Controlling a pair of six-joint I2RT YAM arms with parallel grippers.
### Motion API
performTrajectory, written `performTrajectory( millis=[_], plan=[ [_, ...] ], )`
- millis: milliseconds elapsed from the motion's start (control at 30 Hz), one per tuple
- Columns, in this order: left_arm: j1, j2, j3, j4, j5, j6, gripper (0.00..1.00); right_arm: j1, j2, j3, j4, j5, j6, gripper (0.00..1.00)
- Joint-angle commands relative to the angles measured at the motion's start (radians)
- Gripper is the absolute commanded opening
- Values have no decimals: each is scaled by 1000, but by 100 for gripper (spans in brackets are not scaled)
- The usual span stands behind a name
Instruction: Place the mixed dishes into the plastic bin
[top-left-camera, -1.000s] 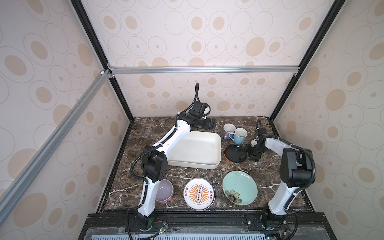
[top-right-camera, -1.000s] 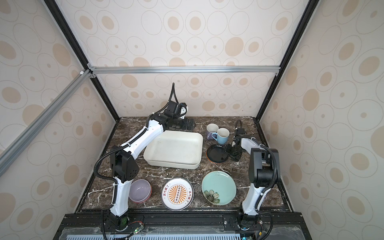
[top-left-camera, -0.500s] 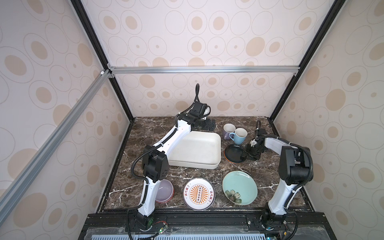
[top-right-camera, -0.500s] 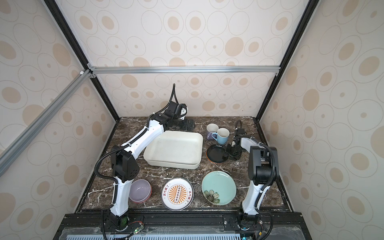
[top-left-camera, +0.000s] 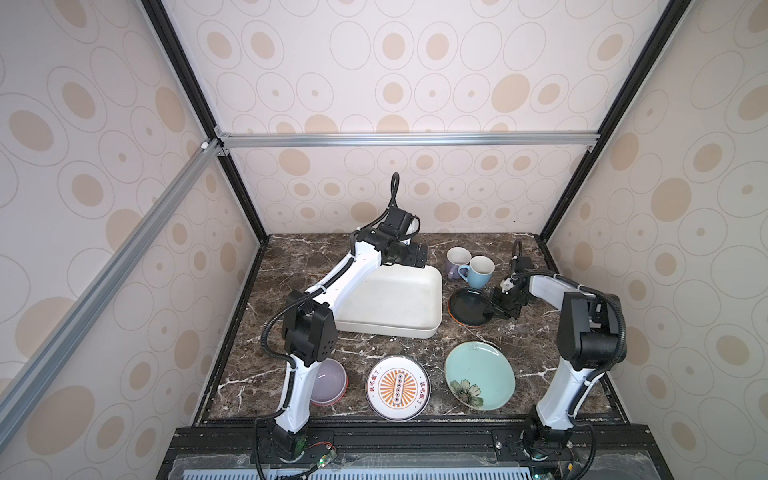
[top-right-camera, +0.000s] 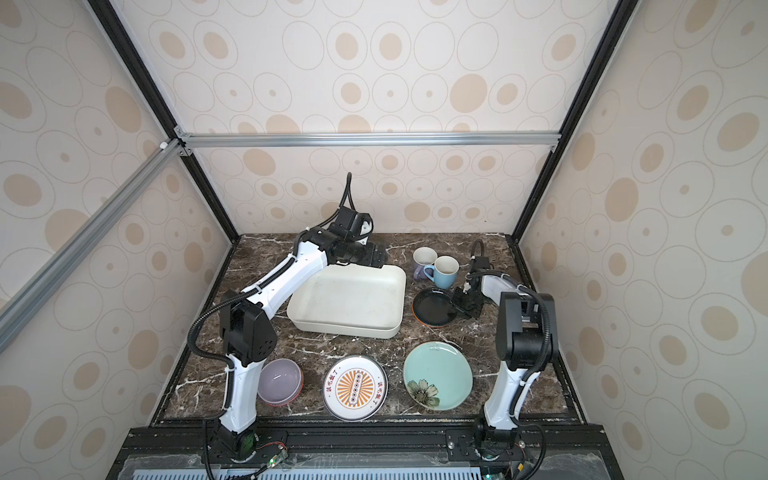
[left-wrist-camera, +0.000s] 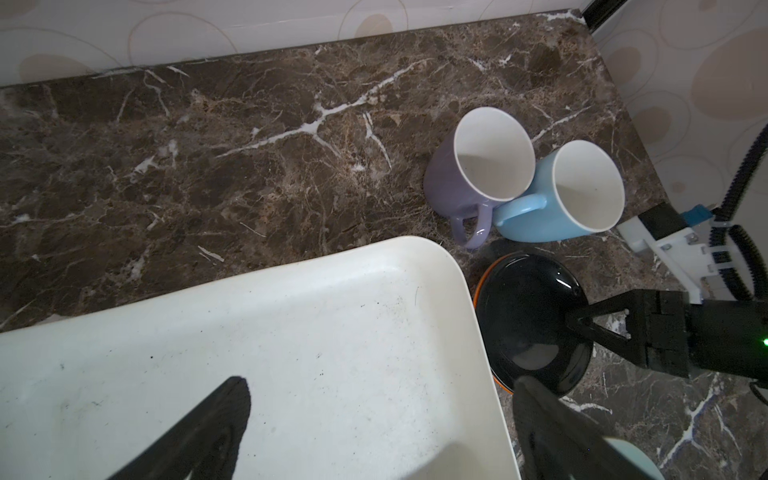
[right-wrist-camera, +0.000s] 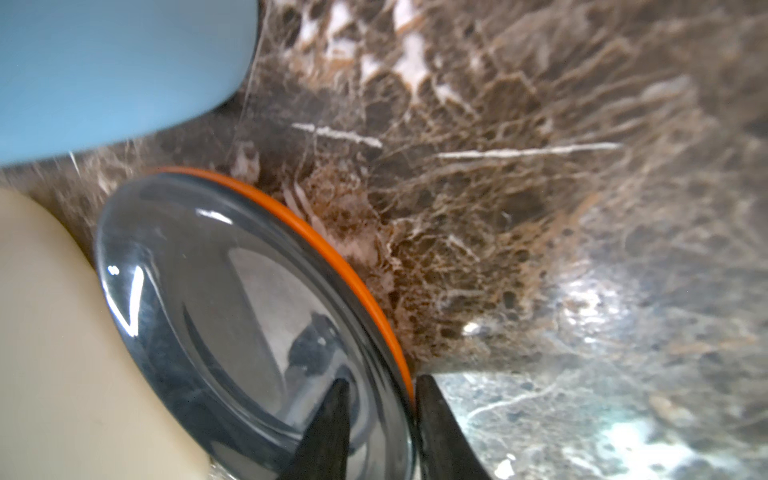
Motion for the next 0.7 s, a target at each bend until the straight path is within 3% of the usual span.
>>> performTrajectory(
  millis=[0, 167, 433, 667],
  plan=[
    [-9, -71, -28, -9, -16, 30, 99, -5, -1, -15, -15, 15, -6, 20],
    [-8, -118, -96, 5, -27, 40, 99, -5, -18, -25, -20, 28, -3, 11],
    [-8, -158, -146, 6, -39, 52, 99, -5, -77, -25, -57, 69, -14, 7],
    [-8, -180, -189, 31, -24, 53, 99, -5, -87, -31, -70, 72, -36, 19]
  ],
)
